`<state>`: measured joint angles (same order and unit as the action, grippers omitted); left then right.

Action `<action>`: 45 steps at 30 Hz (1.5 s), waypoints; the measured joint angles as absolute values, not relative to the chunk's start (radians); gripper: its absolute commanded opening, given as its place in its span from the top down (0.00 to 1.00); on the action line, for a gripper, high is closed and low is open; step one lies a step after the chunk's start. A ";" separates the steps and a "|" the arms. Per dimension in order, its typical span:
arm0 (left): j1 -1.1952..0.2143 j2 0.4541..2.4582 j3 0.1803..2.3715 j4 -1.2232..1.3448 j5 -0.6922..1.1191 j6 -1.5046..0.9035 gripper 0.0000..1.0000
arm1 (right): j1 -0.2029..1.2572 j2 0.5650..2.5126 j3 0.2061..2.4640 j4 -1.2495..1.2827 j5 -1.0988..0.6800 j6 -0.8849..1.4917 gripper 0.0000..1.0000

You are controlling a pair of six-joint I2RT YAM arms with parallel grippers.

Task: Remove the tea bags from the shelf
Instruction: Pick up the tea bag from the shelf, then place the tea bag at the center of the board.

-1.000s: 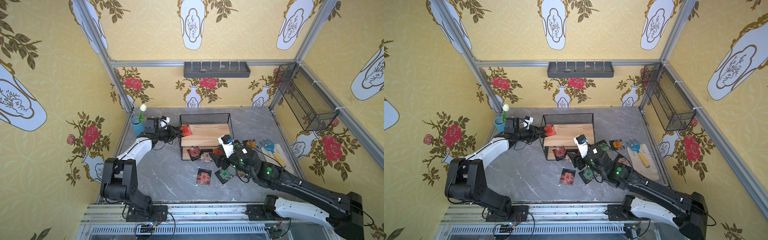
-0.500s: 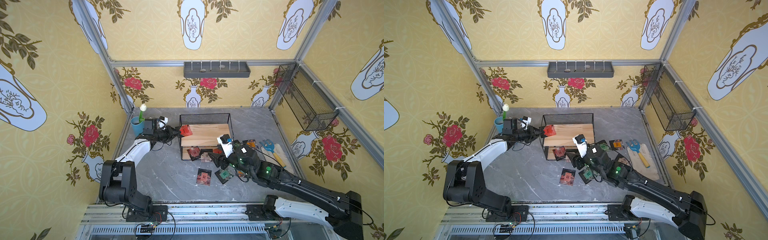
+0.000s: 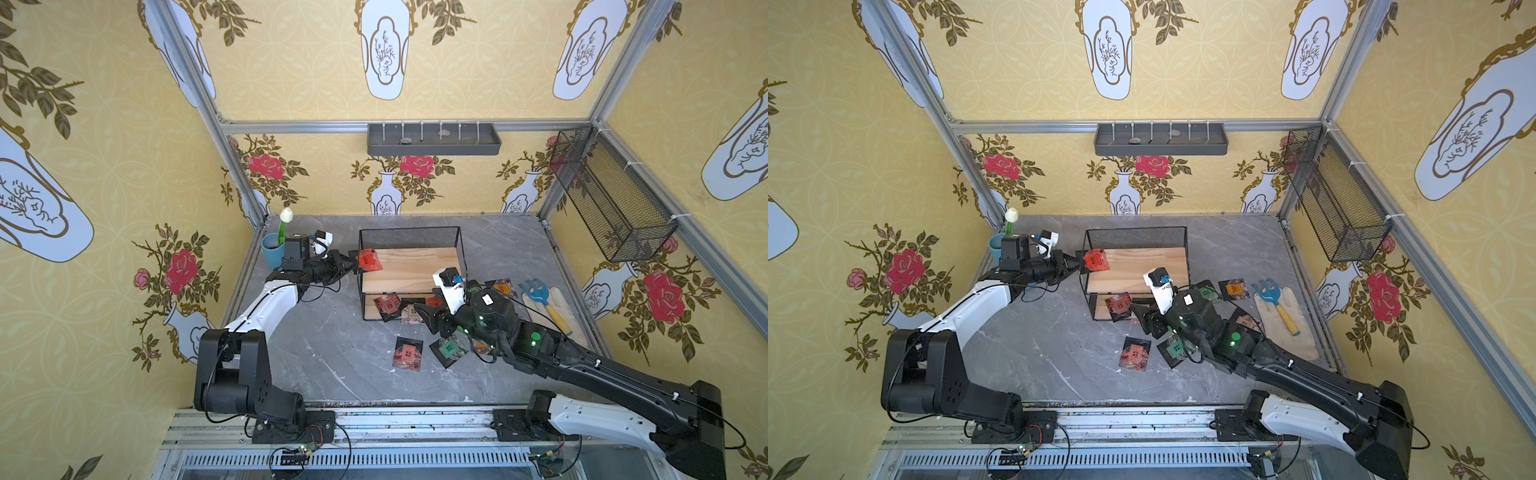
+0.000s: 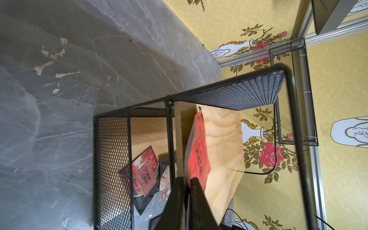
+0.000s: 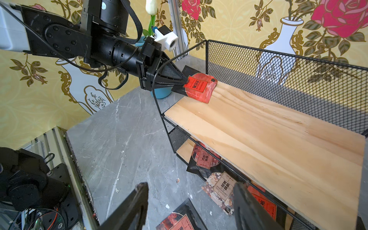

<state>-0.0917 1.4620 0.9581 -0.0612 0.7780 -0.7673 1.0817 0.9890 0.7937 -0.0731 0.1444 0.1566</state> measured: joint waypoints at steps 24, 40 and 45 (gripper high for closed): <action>-0.042 0.836 0.719 -0.394 0.561 -0.732 1.00 | 1.115 0.949 0.764 -0.079 0.156 0.189 0.30; -0.135 0.468 0.398 -0.546 0.603 -0.895 1.00 | 1.157 0.906 0.685 -0.120 0.247 0.290 0.30; -0.244 0.469 0.314 -0.476 0.588 -0.979 1.00 | 1.158 0.929 0.668 -0.129 0.257 0.319 0.30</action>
